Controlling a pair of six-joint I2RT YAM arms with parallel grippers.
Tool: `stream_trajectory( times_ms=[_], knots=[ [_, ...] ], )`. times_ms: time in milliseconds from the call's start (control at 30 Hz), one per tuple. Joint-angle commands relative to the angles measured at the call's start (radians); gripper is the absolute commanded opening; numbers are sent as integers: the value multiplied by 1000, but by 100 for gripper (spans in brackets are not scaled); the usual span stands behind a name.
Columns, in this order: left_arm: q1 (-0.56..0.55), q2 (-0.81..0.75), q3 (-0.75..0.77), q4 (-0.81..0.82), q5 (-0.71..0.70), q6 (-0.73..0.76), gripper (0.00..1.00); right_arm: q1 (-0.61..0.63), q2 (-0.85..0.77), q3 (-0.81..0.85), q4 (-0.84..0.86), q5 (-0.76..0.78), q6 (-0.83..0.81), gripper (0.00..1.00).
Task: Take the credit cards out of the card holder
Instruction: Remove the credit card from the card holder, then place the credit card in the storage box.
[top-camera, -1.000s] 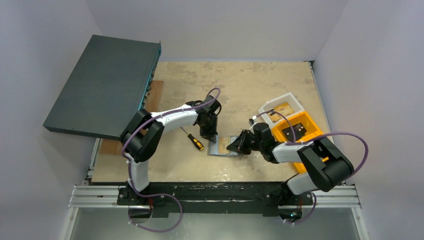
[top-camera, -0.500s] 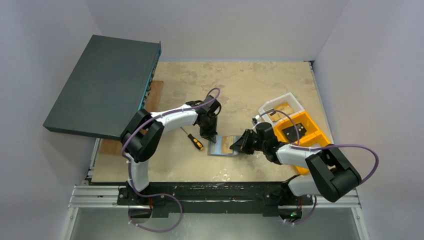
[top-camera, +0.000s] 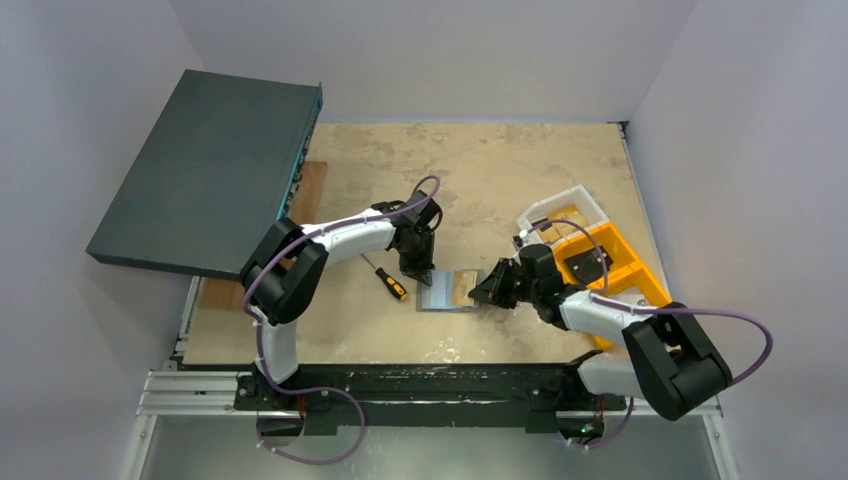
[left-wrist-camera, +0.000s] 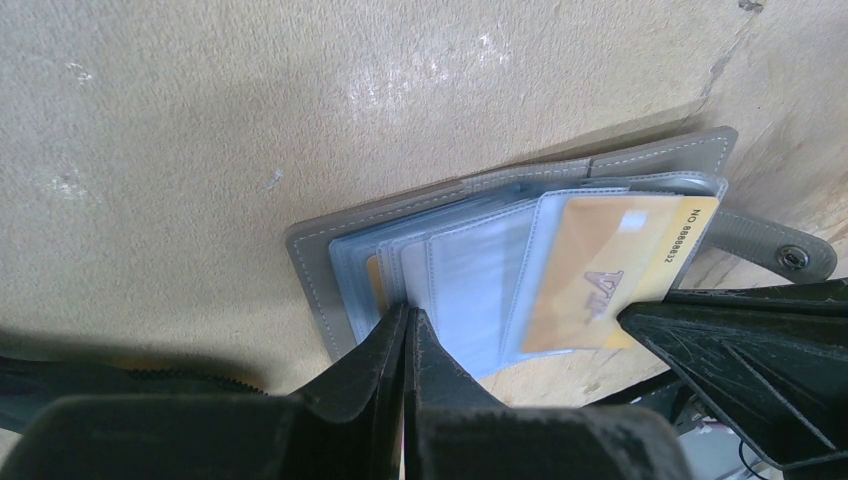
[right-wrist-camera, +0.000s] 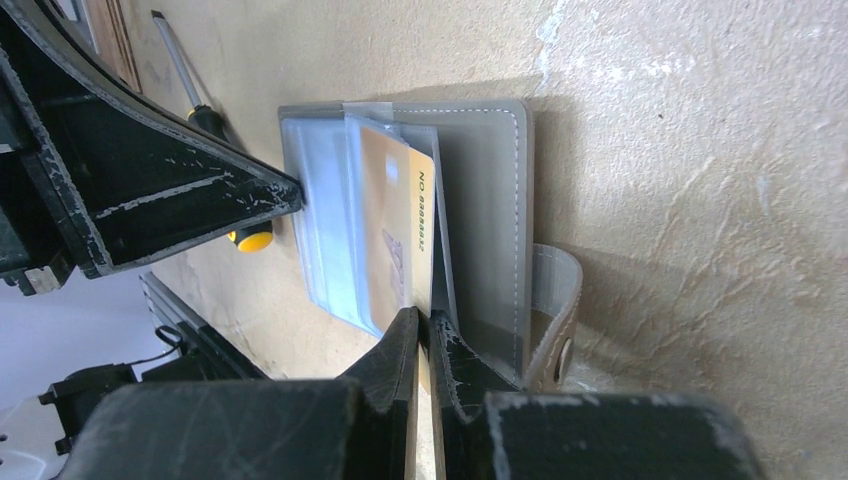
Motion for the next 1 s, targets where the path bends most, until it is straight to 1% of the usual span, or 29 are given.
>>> stream_trajectory(
  times_ms=[0, 200, 367, 533, 967],
  knots=[
    [11, 15, -38, -72, -66, 9, 0, -12, -17, -12, -84, 47, -51, 0],
    [11, 10, -38, -69, -65, 12, 0, -15, -34, -7, -107, 53, -61, 0],
    [10, -14, -36, -61, -57, 19, 0, -16, -25, -1, -92, 25, -63, 0],
    [9, -48, -18, -70, -56, 32, 0, -16, -49, 20, -156, 64, -84, 0],
    [10, -94, 10, -88, -49, 39, 0, -16, -131, 73, -260, 70, -96, 0]
  ],
)
